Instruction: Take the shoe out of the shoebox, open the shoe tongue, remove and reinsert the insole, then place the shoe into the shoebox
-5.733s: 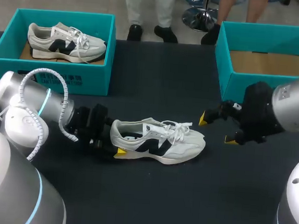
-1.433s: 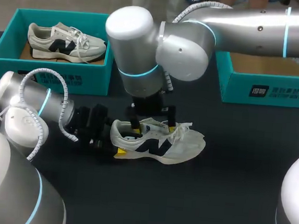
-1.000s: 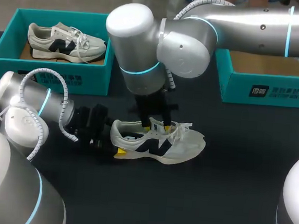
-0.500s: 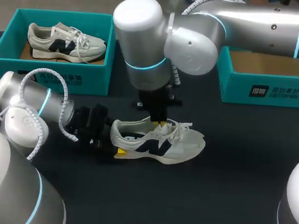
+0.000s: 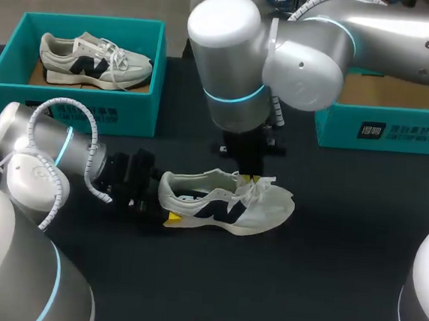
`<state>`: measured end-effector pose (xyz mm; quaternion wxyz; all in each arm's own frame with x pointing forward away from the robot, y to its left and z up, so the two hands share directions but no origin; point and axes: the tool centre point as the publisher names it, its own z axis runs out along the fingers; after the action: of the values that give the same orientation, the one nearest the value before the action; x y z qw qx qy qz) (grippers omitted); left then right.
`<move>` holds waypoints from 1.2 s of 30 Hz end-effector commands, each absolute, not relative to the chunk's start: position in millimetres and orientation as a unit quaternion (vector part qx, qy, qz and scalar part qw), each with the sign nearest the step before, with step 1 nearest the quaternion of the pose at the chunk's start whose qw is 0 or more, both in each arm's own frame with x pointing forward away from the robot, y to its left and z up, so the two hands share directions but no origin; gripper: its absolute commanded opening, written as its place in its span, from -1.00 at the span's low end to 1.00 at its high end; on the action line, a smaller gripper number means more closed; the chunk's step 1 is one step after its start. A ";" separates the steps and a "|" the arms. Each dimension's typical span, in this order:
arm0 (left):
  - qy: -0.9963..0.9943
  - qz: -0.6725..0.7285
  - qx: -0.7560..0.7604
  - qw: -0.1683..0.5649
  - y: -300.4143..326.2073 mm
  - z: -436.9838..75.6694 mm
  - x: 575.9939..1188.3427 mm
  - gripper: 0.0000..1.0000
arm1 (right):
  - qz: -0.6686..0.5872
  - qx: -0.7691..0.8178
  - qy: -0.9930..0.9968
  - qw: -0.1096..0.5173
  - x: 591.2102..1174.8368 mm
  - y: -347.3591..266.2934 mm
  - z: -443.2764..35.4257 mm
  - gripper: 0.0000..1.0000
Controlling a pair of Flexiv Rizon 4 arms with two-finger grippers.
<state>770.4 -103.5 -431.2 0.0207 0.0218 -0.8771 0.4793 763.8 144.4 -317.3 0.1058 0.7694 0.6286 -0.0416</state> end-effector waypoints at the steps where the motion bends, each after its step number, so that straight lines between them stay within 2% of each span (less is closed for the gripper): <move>1: -0.878 0.477 0.023 0.020 -107.6 -440.3 770.8 -1.00 | -0.022 0.775 0.625 0.095 757.9 131.3 -318.7 -1.00; 23: -0.878 0.477 0.023 0.020 -107.6 -440.3 770.8 -1.00 | -0.004 0.778 0.621 0.089 756.5 130.7 -317.0 -1.00; 28: -0.878 0.477 0.023 0.020 -107.6 -440.3 770.8 -1.00 | 0.018 0.783 0.619 0.062 759.8 124.5 -324.4 -1.00; 36: -0.878 0.477 0.023 0.020 -107.6 -440.3 770.8 -1.00 | 0.015 0.793 0.607 0.061 759.8 112.6 -330.1 -1.00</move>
<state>770.5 -103.5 -431.3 0.0206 0.0219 -0.8771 0.4793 761.7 119.5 -328.6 0.0652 0.7913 0.6079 0.0066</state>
